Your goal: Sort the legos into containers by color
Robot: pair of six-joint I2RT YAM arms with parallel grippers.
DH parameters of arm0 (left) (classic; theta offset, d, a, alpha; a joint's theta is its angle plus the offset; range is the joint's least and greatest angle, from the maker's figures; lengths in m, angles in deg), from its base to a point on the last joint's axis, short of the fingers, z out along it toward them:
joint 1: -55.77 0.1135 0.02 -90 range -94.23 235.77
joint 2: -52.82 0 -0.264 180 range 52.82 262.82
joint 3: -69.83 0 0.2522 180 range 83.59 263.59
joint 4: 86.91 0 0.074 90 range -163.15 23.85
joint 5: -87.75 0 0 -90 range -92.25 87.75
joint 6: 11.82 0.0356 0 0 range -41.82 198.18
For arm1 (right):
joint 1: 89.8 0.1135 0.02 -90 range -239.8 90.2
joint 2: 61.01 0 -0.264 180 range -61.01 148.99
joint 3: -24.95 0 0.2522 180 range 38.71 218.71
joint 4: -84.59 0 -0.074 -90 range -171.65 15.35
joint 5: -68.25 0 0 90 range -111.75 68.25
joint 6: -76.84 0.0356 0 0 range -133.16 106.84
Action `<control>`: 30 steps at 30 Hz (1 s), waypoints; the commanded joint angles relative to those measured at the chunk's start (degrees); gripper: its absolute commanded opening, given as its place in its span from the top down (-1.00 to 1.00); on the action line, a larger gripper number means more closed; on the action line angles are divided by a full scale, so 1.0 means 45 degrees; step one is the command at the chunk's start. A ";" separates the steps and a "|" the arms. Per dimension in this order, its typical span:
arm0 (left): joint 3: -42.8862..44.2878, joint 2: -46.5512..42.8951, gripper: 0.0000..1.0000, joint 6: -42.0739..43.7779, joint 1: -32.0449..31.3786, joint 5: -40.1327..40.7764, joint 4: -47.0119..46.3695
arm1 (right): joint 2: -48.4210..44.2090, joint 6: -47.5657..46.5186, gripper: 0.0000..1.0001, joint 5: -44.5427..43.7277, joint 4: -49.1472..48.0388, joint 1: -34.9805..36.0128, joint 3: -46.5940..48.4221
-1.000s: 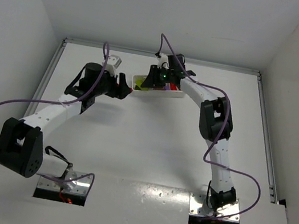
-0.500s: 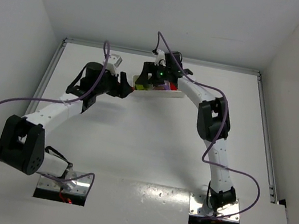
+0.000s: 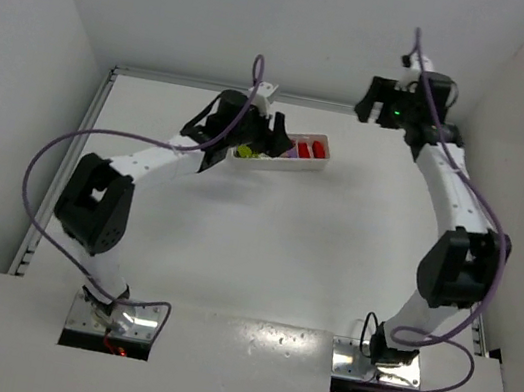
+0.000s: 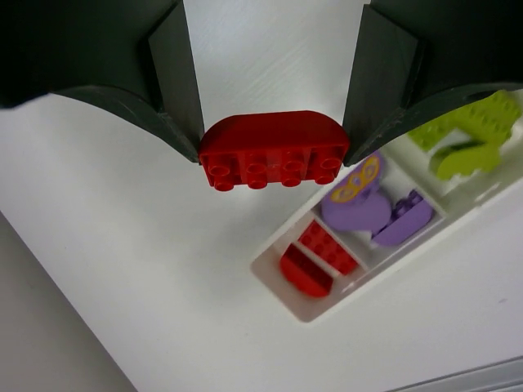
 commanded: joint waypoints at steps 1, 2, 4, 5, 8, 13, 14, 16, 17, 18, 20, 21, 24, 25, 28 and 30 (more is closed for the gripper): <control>0.1955 0.1745 1.00 -0.0222 -0.0623 0.0310 -0.0306 | -0.1117 -0.0557 -0.71 -0.0975 0.0699 -0.1713 -0.1514; 0.2579 0.2292 1.00 -0.0222 -0.0799 0.0310 -0.0033 | -0.1797 -0.0557 -0.71 -0.0821 0.0817 -0.2068 -0.1807; 0.4493 0.3850 1.00 0.0013 -0.1287 0.0661 0.0924 | -0.2407 -0.0557 -0.71 -0.0488 0.1090 -0.3003 -0.2647; 0.5022 0.4285 1.00 0.0013 -0.1289 0.0662 0.1140 | -0.2699 -0.0557 -0.71 -0.0255 0.1265 -0.3261 -0.3133; 0.6430 0.5611 1.00 0.0206 -0.1601 0.0779 0.1142 | -0.3852 -0.0557 -0.71 0.0136 0.1422 -0.4041 -0.4110; 0.8617 0.7412 0.97 0.0657 -0.1738 0.1227 0.1452 | -0.5141 -0.0381 -0.71 0.1035 0.1541 -0.4728 -0.5206; 0.8969 0.7705 0.97 0.0657 -0.1738 0.1228 0.1570 | -0.5260 -0.0246 -0.71 0.1210 0.1541 -0.4902 -0.5324; 0.9829 0.8447 0.97 0.0910 -0.1738 0.1518 0.1689 | -0.5494 -0.0109 -0.71 0.1367 0.1541 -0.5060 -0.5480; 1.0064 0.8624 0.97 0.1027 -0.1738 0.1715 0.1843 | -0.5495 -0.0108 -0.71 0.1368 0.1541 -0.5195 -0.5598; 1.0356 0.8780 0.97 0.1299 -0.1738 0.1871 0.1845 | -0.5495 -0.0108 -0.71 0.1484 0.1541 -0.5371 -0.5599; 1.0631 0.9191 0.95 0.1419 -0.1738 0.2203 0.1845 | -0.5613 -0.0108 -0.71 0.1486 0.1541 -0.5489 -0.5715; 1.0748 0.9192 0.95 0.1554 -0.1738 0.2340 0.1980 | -0.5613 -0.0108 -0.71 0.1602 0.1541 -0.5606 -0.5716; 1.0750 0.9309 0.95 0.1712 -0.1738 0.2751 0.1982 | -0.5613 -0.0108 -0.71 0.1738 0.1541 -0.5723 -0.5716; 1.0750 0.9309 0.95 0.1847 -0.1738 0.2752 0.2117 | -0.5497 -0.0108 -0.71 0.1739 0.1541 -0.5724 -0.5716; 1.0632 0.9426 0.78 0.1849 -0.1583 0.3200 0.2234 | -0.5379 0.0009 -0.71 0.1857 0.1425 -0.5724 -0.5599; 1.0632 0.9542 0.59 0.1849 -0.1582 0.3201 0.2235 | -0.5261 0.0009 -0.71 0.1857 0.1423 -0.5724 -0.5483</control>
